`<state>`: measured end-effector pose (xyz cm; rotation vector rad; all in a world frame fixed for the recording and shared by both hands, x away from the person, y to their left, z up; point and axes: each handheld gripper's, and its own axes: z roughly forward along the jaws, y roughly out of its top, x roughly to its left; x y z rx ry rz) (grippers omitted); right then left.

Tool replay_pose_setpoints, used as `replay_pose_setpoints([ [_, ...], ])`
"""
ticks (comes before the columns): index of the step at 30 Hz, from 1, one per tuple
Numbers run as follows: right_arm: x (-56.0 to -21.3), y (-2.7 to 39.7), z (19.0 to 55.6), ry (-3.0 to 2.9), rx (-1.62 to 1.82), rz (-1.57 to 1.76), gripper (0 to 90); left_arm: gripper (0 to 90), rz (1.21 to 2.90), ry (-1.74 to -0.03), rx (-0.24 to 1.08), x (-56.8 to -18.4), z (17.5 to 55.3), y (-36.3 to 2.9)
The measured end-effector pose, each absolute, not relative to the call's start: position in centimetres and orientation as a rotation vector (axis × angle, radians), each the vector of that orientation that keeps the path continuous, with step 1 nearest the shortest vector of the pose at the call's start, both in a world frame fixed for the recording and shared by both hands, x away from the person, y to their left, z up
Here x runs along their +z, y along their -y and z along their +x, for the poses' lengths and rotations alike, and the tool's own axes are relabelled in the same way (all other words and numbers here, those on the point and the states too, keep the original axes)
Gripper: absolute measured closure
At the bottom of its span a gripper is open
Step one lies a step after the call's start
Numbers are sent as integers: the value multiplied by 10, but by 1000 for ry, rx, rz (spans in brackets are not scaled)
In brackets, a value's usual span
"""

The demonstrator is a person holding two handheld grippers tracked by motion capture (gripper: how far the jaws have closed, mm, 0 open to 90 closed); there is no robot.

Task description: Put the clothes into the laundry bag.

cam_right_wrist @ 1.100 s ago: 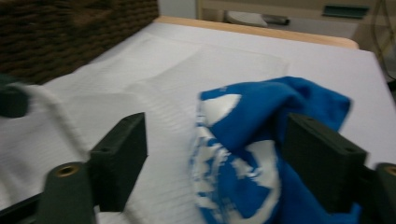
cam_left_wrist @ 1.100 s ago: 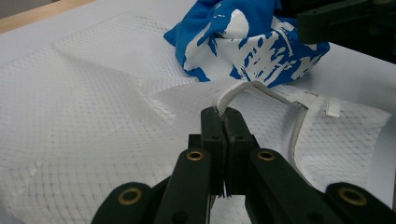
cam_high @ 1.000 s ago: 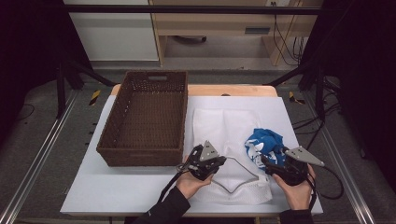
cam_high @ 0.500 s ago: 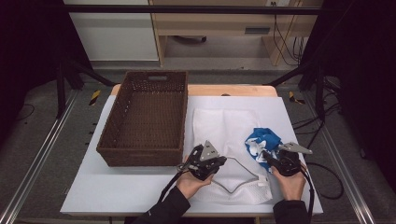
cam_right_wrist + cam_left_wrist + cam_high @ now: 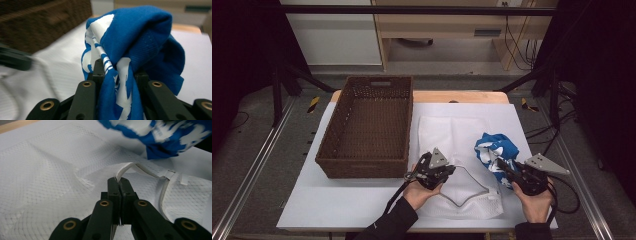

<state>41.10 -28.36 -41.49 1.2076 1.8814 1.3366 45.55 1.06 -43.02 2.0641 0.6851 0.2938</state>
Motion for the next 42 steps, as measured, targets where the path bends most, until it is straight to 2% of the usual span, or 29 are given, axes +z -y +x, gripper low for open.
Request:
replay_pose_setpoints([
  [6,-396,269,386,-1939,1419,1061,714,891,2058,-723,282,-432,463,-10],
  [12,-409,248,371,-2121,1387,970,714,891,2048,-747,275,-431,469,-9],
  [23,-443,223,380,-2362,1265,981,712,891,2044,-733,291,-426,465,-3],
  [33,-470,190,406,-2406,1079,1079,684,892,2022,-653,281,-415,446,-4],
  [36,-472,188,406,-2383,1092,1076,638,892,2018,-649,278,-416,445,-4],
  [37,-471,190,404,-2373,1121,1060,565,892,2017,-657,279,-417,447,-6],
  [40,-466,197,395,-2321,1196,1026,420,892,2012,-676,269,-418,451,-9],
  [42,-460,205,389,-2253,1233,1024,352,892,2009,-681,268,-419,451,-10],
])
